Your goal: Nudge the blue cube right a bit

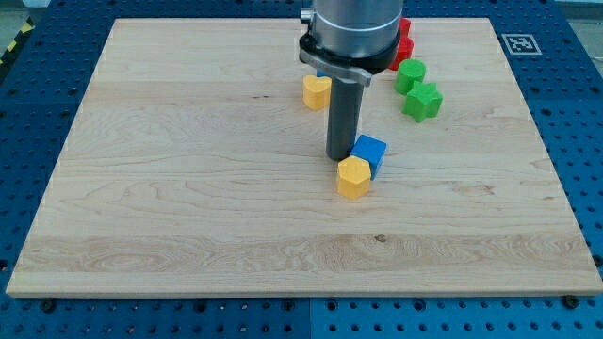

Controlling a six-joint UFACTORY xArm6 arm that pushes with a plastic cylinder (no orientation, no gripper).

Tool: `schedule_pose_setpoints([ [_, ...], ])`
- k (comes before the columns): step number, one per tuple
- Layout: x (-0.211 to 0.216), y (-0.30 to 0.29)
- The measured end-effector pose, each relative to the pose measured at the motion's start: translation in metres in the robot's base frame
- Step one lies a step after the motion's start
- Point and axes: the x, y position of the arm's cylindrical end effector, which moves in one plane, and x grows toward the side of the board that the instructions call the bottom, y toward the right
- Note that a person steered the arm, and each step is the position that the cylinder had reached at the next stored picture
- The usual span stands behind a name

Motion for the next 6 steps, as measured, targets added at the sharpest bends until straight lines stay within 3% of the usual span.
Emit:
schedule_pose_setpoints([
  [4, 0.065, 0.000],
  [6, 0.046, -0.011],
])
